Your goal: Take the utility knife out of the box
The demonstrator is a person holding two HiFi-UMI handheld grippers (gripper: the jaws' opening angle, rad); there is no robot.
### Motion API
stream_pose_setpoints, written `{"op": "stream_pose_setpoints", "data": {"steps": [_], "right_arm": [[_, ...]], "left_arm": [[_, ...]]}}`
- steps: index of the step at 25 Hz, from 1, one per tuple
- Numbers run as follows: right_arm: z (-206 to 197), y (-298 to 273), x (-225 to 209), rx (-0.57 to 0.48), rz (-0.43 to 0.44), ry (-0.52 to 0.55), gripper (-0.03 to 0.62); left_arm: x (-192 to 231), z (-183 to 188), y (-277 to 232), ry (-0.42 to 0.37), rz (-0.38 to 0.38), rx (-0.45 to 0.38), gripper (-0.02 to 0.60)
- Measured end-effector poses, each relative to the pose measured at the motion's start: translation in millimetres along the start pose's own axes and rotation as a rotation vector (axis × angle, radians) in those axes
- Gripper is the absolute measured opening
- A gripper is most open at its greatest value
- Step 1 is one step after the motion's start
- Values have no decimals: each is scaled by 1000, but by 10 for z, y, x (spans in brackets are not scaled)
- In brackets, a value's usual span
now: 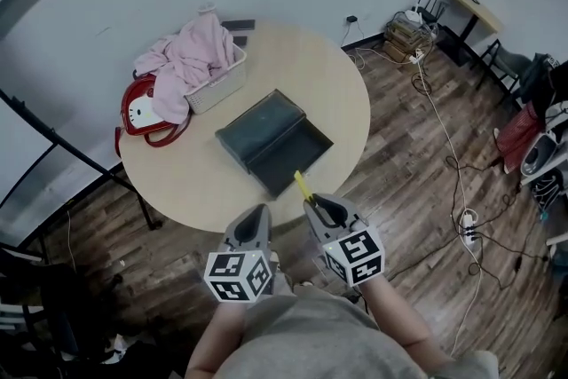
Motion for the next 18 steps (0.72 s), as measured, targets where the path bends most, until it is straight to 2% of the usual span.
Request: {"op": "stream_pose_setpoints", "data": {"steps": [6, 18], "right_arm": [[-89, 343, 107, -52, 4, -11, 54], [-91, 717, 359, -120, 47, -24, 55]], "left_arm": [[-265, -179, 294, -18, 10, -5, 5], [-451, -328, 627, -8, 42, -34, 5]]}}
Point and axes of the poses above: the fingertips, and each gripper's own axes: y backward along the fingers, x to its left, z out of its top, the point moved 3 cm from there along y, backward along the fingers, and after that the axes turned 5 degrees about x, right-handed, at the moved point
